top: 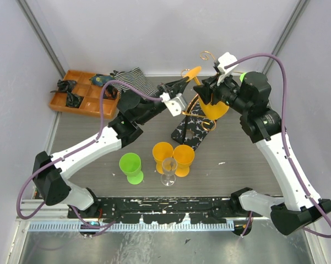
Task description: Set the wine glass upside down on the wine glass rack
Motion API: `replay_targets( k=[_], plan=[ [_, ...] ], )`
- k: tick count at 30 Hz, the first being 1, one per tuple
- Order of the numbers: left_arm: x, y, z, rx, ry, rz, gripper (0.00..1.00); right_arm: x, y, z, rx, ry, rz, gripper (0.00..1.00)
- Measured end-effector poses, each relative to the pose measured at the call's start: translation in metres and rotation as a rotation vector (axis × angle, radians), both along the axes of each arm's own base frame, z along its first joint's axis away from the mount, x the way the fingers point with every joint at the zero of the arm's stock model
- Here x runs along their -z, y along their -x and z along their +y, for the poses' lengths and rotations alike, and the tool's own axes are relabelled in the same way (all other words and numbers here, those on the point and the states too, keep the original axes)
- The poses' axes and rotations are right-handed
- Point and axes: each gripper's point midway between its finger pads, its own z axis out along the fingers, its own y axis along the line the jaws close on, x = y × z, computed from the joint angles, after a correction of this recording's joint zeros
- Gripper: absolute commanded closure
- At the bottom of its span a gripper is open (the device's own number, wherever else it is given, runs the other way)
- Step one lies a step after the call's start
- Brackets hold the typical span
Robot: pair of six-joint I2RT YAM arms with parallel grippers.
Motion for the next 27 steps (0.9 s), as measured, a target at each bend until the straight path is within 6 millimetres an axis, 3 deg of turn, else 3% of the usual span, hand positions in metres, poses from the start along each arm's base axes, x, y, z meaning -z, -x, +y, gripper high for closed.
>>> replay_targets(
  k=[8,13,20,24,27],
  plan=[
    [0.004,0.002,-0.002,0.018,-0.006,0.015,1.0,-0.002,0.001,0.004,-0.022,-0.003,-0.017,0.79],
    [0.004,0.001,-0.002,0.019,-0.005,0.017,0.95,-0.002,0.002,0.006,-0.04,-0.001,-0.022,0.98],
    [0.005,0.001,-0.001,0.017,-0.006,0.017,0.85,0.0,0.001,0.008,-0.043,0.004,-0.019,0.99],
    [0.003,0.001,-0.001,0.018,0.0,0.01,0.66,0.002,-0.001,0.006,-0.028,0.007,-0.015,0.99],
    [-0.007,0.004,0.002,0.018,0.024,-0.011,0.62,0.004,-0.006,0.002,0.005,0.011,-0.009,0.99]
  ],
)
